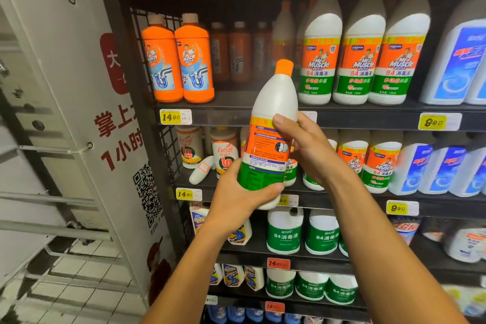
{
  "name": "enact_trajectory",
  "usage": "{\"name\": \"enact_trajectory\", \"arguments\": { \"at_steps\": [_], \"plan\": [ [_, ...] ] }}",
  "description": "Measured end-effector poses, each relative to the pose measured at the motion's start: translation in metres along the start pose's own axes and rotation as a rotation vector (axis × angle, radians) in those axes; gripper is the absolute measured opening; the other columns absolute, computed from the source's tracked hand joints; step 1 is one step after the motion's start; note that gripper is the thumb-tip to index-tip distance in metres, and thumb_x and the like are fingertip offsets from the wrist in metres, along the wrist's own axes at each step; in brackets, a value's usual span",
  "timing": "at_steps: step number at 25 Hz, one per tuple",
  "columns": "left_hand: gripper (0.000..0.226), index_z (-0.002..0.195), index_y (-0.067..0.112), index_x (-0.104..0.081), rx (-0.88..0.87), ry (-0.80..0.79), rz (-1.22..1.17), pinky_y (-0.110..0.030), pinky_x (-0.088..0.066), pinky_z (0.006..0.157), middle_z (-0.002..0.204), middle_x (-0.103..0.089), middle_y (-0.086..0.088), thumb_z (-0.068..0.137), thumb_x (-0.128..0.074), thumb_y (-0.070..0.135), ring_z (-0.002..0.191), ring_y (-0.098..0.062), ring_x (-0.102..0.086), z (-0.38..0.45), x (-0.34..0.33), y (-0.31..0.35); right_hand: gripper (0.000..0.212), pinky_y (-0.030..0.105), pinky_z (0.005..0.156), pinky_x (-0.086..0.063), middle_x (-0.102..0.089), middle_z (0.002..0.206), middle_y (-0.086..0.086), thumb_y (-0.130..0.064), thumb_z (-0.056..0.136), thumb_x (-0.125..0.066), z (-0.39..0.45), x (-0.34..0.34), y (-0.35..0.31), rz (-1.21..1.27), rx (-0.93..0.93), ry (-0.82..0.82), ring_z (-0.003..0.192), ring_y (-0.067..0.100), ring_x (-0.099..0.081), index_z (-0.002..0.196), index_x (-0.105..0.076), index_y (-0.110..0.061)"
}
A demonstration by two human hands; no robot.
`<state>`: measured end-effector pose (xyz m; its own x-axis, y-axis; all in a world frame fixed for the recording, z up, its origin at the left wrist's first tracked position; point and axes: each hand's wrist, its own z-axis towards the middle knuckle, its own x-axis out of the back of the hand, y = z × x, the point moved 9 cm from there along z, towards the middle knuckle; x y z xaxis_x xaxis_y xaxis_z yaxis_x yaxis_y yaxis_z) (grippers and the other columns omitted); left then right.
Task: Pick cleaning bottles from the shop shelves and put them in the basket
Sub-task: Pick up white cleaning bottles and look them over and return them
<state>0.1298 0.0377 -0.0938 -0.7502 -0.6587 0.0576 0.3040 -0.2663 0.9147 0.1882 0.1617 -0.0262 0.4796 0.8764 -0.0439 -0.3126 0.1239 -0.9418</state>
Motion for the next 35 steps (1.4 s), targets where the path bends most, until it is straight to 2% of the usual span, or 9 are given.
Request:
{"name": "enact_trajectory", "arguments": {
  "at_steps": [4,7,12,16,20,24,28,32,35],
  "plan": [
    [0.060,0.118,0.023,-0.065,0.067,-0.061,-0.153,-0.027,-0.055,0.086,0.111,-0.075,0.000,0.062,-0.088,0.032,0.104,-0.018,-0.070,0.001,-0.004,-0.006,0.052,0.040,0.086,-0.058,-0.075,0.108,0.003,-0.048,0.083,-0.065,0.000,0.002,-0.006,-0.003,0.035,0.021,0.099,0.021,-0.072,0.125,-0.059,-0.018],
    [0.098,0.133,0.003,-0.053,0.281,-0.316,-0.675,-0.046,-0.057,0.085,0.115,-0.069,-0.023,0.052,-0.094,0.040,0.099,-0.037,-0.069,-0.006,-0.029,-0.018,0.073,0.043,0.087,-0.056,-0.070,0.115,0.013,-0.059,0.081,-0.063,-0.001,0.002,-0.008,0.194,0.006,-0.052,0.103,0.027,-0.066,0.135,-0.052,-0.012],
    [0.087,0.135,0.000,-0.053,0.251,-0.697,-0.886,-0.043,-0.055,0.090,0.120,-0.064,-0.023,0.069,-0.083,0.048,0.104,-0.035,-0.067,-0.018,-0.057,0.005,0.079,0.042,0.087,-0.058,-0.074,0.105,0.013,-0.052,0.048,-0.093,-0.008,-0.023,-0.009,0.369,-0.022,-0.247,0.097,0.027,-0.071,0.113,-0.072,-0.012],
    [0.077,0.123,0.018,-0.068,0.281,-0.342,-0.646,-0.046,-0.053,0.096,0.123,-0.069,-0.012,0.056,-0.091,0.047,0.115,-0.029,-0.065,0.003,-0.016,-0.018,0.068,0.033,0.075,-0.058,-0.077,0.101,0.004,-0.047,0.060,-0.085,-0.002,0.005,-0.040,0.034,0.127,0.039,0.091,0.020,-0.073,0.119,-0.066,-0.018],
    [0.063,0.119,0.033,-0.060,0.074,-0.196,-0.085,-0.017,-0.054,0.078,0.111,-0.074,0.010,0.062,-0.084,0.044,0.103,-0.008,-0.070,0.023,-0.009,0.008,0.075,0.035,0.075,-0.061,-0.075,0.103,-0.008,-0.057,0.056,-0.087,0.001,0.016,-0.049,-0.254,0.165,0.310,0.087,0.009,-0.074,0.121,-0.063,-0.027],
    [0.058,0.112,0.029,-0.065,0.028,-0.112,-0.061,-0.020,-0.056,0.080,0.107,-0.075,0.008,0.060,-0.084,0.043,0.101,-0.010,-0.071,0.032,-0.005,0.012,0.066,0.021,0.066,-0.058,-0.073,0.097,-0.014,-0.056,0.062,-0.085,0.008,0.015,-0.047,-0.233,0.149,0.183,0.086,0.004,-0.073,0.119,-0.056,-0.036],
    [0.063,0.116,0.018,-0.064,0.097,-0.171,-0.256,-0.028,-0.056,0.084,0.112,-0.075,-0.004,0.059,-0.083,0.037,0.105,-0.021,-0.070,0.038,-0.009,0.005,0.065,0.035,0.080,-0.060,-0.075,0.113,0.000,-0.039,0.074,-0.080,0.010,0.007,-0.035,-0.071,0.027,-0.066,0.102,0.018,-0.072,0.131,-0.052,-0.029],
    [0.083,0.124,0.013,-0.059,0.169,-0.258,-0.333,-0.029,-0.056,0.084,0.115,-0.073,-0.006,0.055,-0.092,0.045,0.107,-0.021,-0.070,0.044,-0.019,0.008,0.061,0.021,0.064,-0.057,-0.077,0.103,-0.005,-0.036,0.072,-0.081,0.012,0.014,-0.044,-0.043,0.099,0.009,0.091,0.014,-0.075,0.127,-0.056,-0.025],
    [0.051,0.123,0.019,-0.063,0.155,-0.238,-0.299,-0.028,-0.057,0.083,0.119,-0.072,-0.007,0.076,-0.079,0.029,0.110,-0.023,-0.069,0.054,-0.017,0.018,0.057,0.017,0.058,-0.055,-0.078,0.092,-0.008,-0.037,0.066,-0.081,0.021,0.025,-0.049,-0.014,0.125,0.092,0.082,0.011,-0.076,0.118,-0.061,-0.024]
  ]
}}
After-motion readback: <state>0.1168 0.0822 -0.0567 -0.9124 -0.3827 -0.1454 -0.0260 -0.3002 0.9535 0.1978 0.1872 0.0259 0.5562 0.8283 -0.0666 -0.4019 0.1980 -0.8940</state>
